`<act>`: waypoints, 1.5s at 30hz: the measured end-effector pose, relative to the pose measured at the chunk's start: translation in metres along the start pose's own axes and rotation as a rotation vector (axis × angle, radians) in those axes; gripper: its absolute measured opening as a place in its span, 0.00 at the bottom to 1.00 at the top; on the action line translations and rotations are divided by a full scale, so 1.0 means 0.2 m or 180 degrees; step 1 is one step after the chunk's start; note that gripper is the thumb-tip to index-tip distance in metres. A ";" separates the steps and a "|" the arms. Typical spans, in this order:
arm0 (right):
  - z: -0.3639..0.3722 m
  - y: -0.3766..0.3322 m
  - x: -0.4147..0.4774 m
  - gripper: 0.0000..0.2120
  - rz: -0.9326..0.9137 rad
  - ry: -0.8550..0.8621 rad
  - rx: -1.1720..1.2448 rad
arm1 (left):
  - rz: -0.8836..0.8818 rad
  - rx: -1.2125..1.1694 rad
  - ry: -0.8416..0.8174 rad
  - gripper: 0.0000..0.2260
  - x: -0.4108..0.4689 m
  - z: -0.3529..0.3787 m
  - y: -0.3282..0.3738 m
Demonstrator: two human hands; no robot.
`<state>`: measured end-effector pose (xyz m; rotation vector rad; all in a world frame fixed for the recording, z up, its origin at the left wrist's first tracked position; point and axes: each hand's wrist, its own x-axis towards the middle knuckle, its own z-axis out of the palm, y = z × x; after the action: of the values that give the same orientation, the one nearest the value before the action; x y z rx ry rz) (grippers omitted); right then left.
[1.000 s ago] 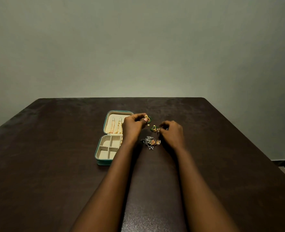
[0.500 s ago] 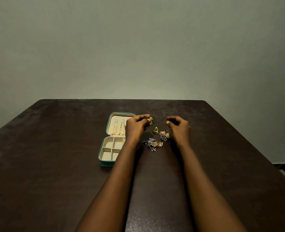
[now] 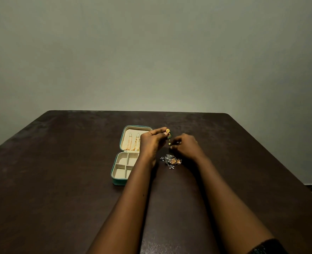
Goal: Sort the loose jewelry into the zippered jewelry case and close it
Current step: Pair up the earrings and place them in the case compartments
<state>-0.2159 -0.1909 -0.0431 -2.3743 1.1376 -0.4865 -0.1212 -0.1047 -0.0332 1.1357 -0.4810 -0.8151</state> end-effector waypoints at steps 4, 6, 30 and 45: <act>0.00 -0.02 0.01 0.03 0.0031 0.0198 0.0211 | -0.0002 -0.0014 0.0045 0.11 0.00 0.00 0.01; -0.02 -0.04 0.01 0.03 0.0124 0.0419 0.0841 | 0.0023 -0.0014 0.0075 0.12 0.00 -0.01 0.01; -0.08 -0.10 -0.12 0.08 0.0416 0.0189 0.4328 | 0.0190 0.0093 -0.0182 0.13 -0.03 0.01 0.02; 0.00 -0.06 -0.06 0.11 -0.0171 0.1129 0.2577 | 0.0143 0.0080 -0.0250 0.15 -0.02 -0.01 0.03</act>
<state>-0.2155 -0.1750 -0.0374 -1.6418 0.7875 -1.1658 -0.1208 -0.0999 -0.0286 1.1152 -0.5815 -0.8186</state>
